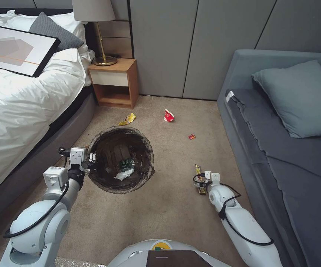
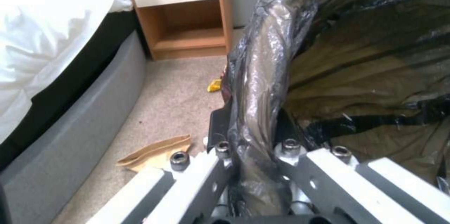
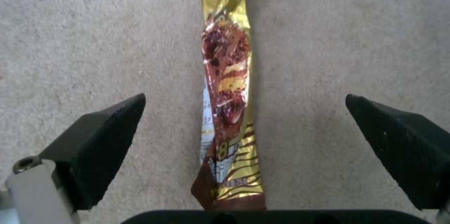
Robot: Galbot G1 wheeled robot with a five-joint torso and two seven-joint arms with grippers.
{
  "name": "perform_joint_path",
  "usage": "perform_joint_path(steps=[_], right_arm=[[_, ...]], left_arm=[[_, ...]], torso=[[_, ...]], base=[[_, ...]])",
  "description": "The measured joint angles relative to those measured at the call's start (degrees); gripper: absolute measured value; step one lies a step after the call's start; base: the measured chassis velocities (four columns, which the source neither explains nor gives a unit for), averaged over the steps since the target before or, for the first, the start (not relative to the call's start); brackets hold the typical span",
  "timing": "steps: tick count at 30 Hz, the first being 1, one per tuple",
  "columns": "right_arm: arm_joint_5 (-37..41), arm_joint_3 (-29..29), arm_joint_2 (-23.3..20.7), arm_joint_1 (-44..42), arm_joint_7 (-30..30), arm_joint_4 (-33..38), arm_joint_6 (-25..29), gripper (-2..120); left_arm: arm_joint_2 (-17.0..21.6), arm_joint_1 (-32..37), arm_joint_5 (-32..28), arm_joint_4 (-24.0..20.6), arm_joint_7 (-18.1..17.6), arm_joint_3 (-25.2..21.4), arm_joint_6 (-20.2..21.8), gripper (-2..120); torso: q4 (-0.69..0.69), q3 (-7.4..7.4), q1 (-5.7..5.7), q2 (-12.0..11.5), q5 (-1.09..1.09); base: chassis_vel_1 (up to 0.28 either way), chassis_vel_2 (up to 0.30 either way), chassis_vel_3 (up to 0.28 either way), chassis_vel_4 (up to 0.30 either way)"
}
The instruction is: Pick up the trash bin, then pick up the garbage from the floor and place it into the trash bin.
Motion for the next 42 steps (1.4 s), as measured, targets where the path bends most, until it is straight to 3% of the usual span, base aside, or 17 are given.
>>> perform_joint_path(steps=[16, 28, 38, 42], right_arm=[[-1.22, -0.34, 1.94, 3.71, -1.31, -9.76, 0.61, 100], [-1.94, -0.57, 2.88, 5.11, -1.69, -13.08, 1.58, 99], [-2.96, -0.09, 3.28, 4.75, -4.22, -14.30, 2.16, 78], [-3.26, 0.11, 3.26, 4.31, -4.39, -14.02, 2.33, 76]], left_arm=[[-0.44, -0.04, 0.30, 0.43, 0.03, 0.15, -0.08, 0], [-0.42, -0.05, 0.39, 0.69, 0.07, -0.08, -0.16, 0], [-0.41, -0.43, 0.27, 1.00, 0.09, -0.09, -0.22, 0], [-0.34, -0.53, 0.24, 1.23, 0.09, -0.15, -0.24, 0]], torso=[[0.01, 0.00, 0.00, 0.00, 0.00], [-0.02, 0.00, 0.00, 0.00, -0.04], [0.00, -0.02, -0.01, 0.02, -0.05], [0.04, -0.01, -0.01, 0.02, 0.01]], base=[[0.000, 0.000, 0.000, 0.000], [0.000, 0.000, 0.000, 0.000], [0.000, 0.000, 0.000, 0.000], [0.000, 0.000, 0.000, 0.000]])
